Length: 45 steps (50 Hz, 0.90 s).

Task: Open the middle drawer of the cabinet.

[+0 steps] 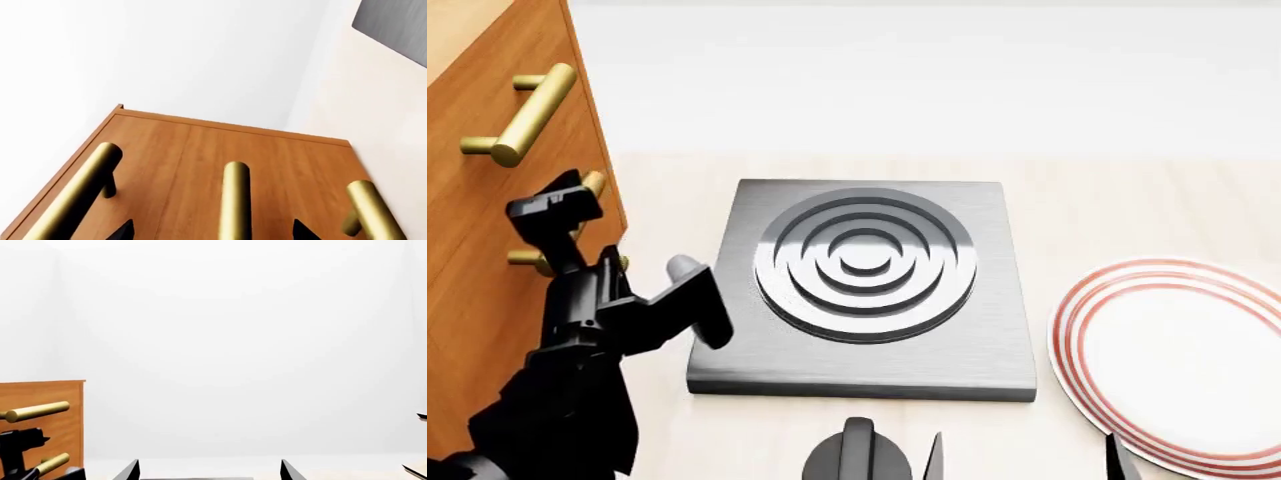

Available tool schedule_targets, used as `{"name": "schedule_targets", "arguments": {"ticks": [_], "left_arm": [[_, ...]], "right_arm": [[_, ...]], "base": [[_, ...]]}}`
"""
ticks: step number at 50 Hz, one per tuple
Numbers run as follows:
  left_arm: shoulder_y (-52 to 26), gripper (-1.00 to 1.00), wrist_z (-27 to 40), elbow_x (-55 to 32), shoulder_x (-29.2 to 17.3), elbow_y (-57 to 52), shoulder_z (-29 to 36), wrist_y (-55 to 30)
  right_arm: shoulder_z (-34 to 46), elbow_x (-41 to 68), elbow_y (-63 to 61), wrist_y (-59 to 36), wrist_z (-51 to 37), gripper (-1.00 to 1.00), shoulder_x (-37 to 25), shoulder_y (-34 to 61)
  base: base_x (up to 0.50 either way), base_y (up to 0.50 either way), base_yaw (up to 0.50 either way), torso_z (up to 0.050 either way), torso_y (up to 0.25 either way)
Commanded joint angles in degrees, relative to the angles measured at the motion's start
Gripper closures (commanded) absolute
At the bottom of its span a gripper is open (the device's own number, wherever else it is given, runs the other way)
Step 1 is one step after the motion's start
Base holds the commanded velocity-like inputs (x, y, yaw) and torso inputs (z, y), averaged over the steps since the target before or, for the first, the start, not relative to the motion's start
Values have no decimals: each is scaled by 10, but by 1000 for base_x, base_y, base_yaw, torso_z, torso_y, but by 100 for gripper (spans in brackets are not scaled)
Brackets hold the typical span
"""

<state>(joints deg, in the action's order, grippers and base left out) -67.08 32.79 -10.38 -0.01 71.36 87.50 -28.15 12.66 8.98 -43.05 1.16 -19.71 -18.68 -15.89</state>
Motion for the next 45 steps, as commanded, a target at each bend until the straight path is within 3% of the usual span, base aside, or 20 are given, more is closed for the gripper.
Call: {"name": "schedule_targets", "arguments": {"ticks": [1,14,31,32,45], "left_arm": [[3,-100,-7,3,0,-3,3,-26],[5,-100,-16,5,0,-2,-3,-75],[8,-100,-10,7,0,7,0,-63],[10,100,-11,9,0,5,2,-66],[9,100,4,12,0,3,1,-66]], "right_arm": [[2,1,0,0,-4,-100,-3,1],[6,3,-2,0,-7,-100,-6,3],[9,2,1,0,-12,-100,-10,7],[9,1,2,0,-13,-100,-10,7],[10,3,4,3,-16,-100,-13,7]], "base": [[0,0,0,0,0],[0,0,0,0,0],[0,0,0,0,0],[0,0,0,0,0],[0,0,0,0,0]]}}
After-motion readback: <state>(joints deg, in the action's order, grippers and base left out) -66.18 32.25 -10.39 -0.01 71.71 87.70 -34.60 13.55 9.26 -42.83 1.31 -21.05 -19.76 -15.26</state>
